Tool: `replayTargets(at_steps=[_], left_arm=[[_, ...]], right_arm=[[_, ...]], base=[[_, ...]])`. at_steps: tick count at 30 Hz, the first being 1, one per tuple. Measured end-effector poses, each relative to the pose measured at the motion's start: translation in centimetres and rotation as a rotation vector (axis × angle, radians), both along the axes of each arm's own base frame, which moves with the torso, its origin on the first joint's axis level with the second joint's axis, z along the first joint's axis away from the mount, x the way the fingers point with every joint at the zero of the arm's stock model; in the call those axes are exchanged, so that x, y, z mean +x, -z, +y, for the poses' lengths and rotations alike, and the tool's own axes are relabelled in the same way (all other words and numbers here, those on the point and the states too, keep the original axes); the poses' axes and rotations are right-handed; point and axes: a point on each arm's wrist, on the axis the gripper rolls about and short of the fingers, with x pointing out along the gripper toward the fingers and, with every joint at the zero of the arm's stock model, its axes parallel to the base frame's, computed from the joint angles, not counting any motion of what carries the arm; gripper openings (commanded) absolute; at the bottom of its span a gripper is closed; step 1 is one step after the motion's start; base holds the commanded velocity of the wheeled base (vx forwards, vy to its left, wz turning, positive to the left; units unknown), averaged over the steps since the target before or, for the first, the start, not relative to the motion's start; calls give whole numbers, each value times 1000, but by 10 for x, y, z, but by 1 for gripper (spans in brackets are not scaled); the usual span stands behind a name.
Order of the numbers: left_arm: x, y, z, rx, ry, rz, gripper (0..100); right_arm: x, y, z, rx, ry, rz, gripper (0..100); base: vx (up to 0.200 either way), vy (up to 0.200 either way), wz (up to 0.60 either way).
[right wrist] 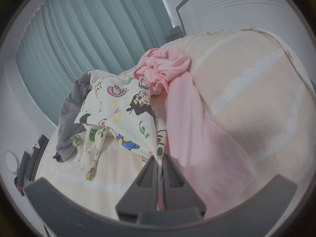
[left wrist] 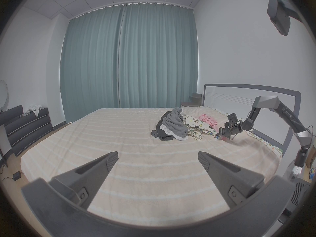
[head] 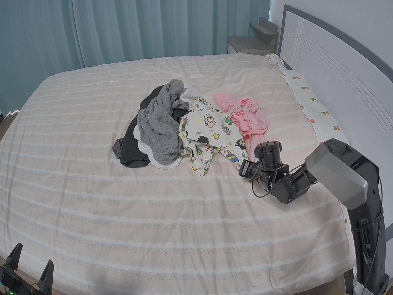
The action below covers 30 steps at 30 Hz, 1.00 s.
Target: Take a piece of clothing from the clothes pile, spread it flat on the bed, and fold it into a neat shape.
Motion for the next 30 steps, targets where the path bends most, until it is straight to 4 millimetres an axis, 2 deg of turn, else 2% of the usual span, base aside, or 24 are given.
replayTargets(at_steps=[5,18,26,27,30], left_arm=[[0,0,0,0,0,0,100],[0,0,0,0,0,0,100],[0,0,0,0,0,0,100],[0,0,0,0,0,0,100],[0,0,0,0,0,0,100]], right_arm=[[-27,2,-11,-2,-8,41,0],[-107,8,-69,-15,-41,82,0],[-142,5,-90,-47,-93,23,0],[-145,6,-92,-54,-95,27,100],[-148,9,-93,-59,-99,27,100]], base=[[0,0,0],[0,0,0],[0,0,0],[0,0,0],[0,0,0]])
